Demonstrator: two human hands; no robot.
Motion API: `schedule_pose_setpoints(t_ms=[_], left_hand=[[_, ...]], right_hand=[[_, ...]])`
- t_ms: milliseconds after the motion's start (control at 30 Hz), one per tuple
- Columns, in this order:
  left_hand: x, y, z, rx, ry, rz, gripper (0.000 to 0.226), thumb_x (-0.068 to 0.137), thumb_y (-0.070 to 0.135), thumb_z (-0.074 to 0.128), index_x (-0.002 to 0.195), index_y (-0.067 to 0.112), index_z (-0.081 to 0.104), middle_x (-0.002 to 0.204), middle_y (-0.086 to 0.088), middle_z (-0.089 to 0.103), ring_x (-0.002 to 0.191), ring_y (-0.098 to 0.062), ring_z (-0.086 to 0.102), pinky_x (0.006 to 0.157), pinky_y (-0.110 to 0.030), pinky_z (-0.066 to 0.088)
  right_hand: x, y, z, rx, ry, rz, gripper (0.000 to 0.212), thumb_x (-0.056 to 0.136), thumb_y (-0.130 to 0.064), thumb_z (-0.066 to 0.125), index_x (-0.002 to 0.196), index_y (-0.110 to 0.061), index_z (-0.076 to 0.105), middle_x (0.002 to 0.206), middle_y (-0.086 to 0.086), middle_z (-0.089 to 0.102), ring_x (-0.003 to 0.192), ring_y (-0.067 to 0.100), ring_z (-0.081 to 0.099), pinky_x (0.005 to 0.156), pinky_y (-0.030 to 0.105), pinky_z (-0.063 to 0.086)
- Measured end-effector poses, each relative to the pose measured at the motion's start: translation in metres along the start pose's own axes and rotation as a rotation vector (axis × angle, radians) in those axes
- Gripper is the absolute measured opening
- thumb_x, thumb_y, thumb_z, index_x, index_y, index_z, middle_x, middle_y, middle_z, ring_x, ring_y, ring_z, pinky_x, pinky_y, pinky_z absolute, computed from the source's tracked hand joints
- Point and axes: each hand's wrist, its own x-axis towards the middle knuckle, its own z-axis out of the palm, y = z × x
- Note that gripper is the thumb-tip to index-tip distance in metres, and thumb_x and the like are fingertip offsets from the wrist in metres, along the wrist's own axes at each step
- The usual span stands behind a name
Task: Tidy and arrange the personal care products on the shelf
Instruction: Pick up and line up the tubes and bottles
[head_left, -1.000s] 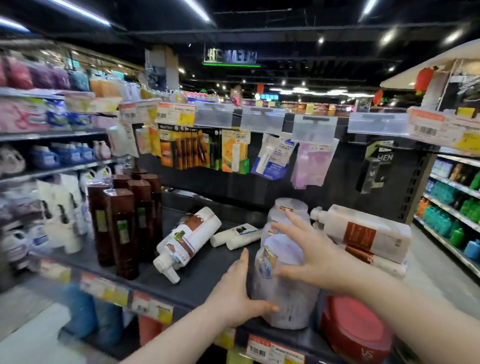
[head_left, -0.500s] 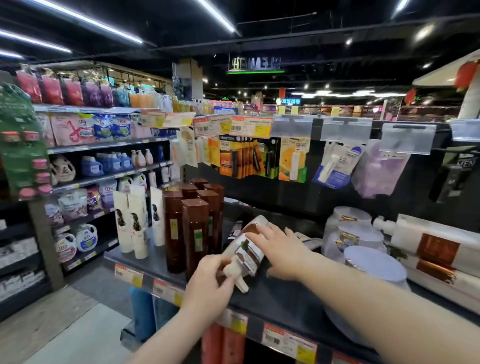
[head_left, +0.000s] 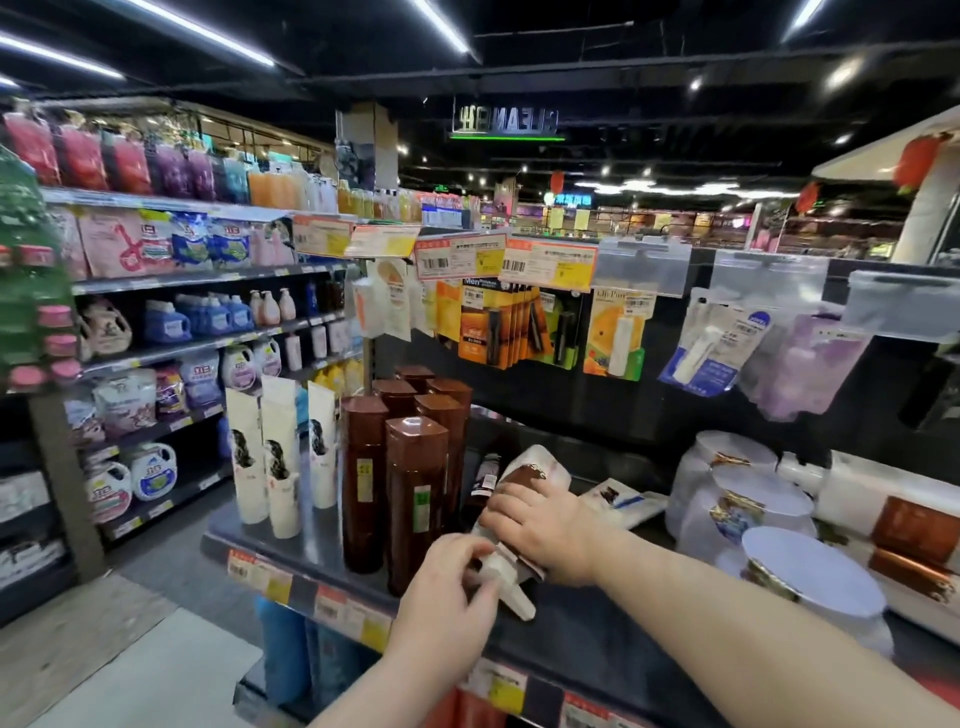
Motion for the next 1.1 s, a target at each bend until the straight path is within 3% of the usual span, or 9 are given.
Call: schedule_pose_setpoints(t_ms=[167,400,467,533,633,767,867,967,1100], left_hand=[[0.018,0.008,0.011,-0.056,0.062,-0.042,0.037,0.081,0.019,0.062,0.111,0.036,0.048,0.114,0.013,0.05,0.088,-0.001,0.055,0.078,-0.016,0.041],[0.044,0.036,0.026,-0.106,-0.015,-0.035,0.099,0.066,0.03,0.077,0.142,0.038,0.013,0.14,0.009,0.034,0.127,-0.012,0.037,0.103,-0.032,0.037],[0.05,0.043,0.028,-0.127,-0.036,-0.058,0.105,0.065,0.032,0.078,0.144,0.037,0.01,0.142,0.008,0.035,0.129,-0.015,0.038,0.101,-0.036,0.041],[0.053,0.045,0.033,-0.2,-0.093,-0.047,0.092,0.063,0.032,0.079,0.136,0.044,0.024,0.13,0.015,0.046,0.119,-0.01,0.048,0.087,-0.025,0.048],[0.05,0.045,0.043,-0.323,-0.213,-0.029,0.075,0.062,0.028,0.079,0.112,0.061,0.033,0.111,0.022,0.056,0.104,-0.002,0.056,0.071,-0.015,0.05],[0.054,0.051,0.058,-0.324,-0.267,0.012,0.091,0.059,0.028,0.076,0.129,0.058,0.026,0.118,0.026,0.054,0.108,0.002,0.053,0.089,-0.027,0.049],[0.065,0.054,0.066,-0.347,-0.351,-0.03,0.102,0.056,0.029,0.077,0.14,0.044,0.022,0.126,0.014,0.054,0.115,-0.007,0.052,0.097,-0.038,0.047],[0.075,0.053,0.069,-0.453,-0.475,-0.084,0.105,0.059,0.019,0.077,0.143,0.038,0.018,0.135,0.003,0.05,0.123,-0.017,0.048,0.103,-0.047,0.041],[0.067,0.05,0.081,-0.411,-0.398,-0.115,0.109,0.049,0.034,0.08,0.138,0.038,0.016,0.138,0.004,0.04,0.126,-0.015,0.041,0.106,-0.045,0.037]], right_hand=[[-0.017,0.023,-0.023,0.311,0.122,0.201,0.077,0.073,-0.036,0.067,0.138,-0.019,0.031,0.139,0.0,0.039,0.127,0.019,0.04,0.099,0.035,0.041],[-0.04,0.054,-0.078,1.084,0.172,0.639,0.073,0.057,-0.038,0.083,0.114,-0.034,0.037,0.101,-0.016,0.048,0.094,0.007,0.05,0.069,0.018,0.042],[-0.048,0.059,-0.085,1.169,0.113,0.7,0.075,0.059,-0.038,0.083,0.119,-0.031,0.039,0.105,-0.011,0.049,0.095,0.009,0.052,0.07,0.022,0.047],[-0.057,0.059,-0.086,1.246,0.03,0.721,0.078,0.058,-0.037,0.083,0.121,-0.031,0.038,0.107,-0.008,0.048,0.095,0.012,0.056,0.065,0.025,0.055],[-0.073,0.058,-0.077,1.285,-0.056,0.712,0.084,0.057,-0.037,0.083,0.125,-0.034,0.035,0.109,-0.007,0.047,0.096,0.014,0.058,0.067,0.027,0.059],[-0.096,0.069,-0.069,1.268,-0.116,0.676,0.101,0.059,-0.041,0.082,0.137,-0.044,0.019,0.111,-0.013,0.048,0.097,0.007,0.056,0.072,0.019,0.052],[-0.108,0.082,-0.068,1.198,-0.202,0.635,0.107,0.059,-0.041,0.083,0.141,-0.043,0.014,0.111,-0.02,0.049,0.1,0.001,0.052,0.081,0.016,0.044],[-0.118,0.097,-0.074,1.139,-0.337,0.589,0.107,0.062,-0.034,0.083,0.141,-0.046,0.012,0.109,-0.027,0.046,0.099,-0.003,0.049,0.074,0.011,0.042],[-0.124,0.109,-0.076,1.11,-0.338,0.586,0.113,0.07,-0.015,0.079,0.145,-0.044,-0.001,0.139,-0.011,0.042,0.104,0.002,0.049,0.072,0.014,0.045]])
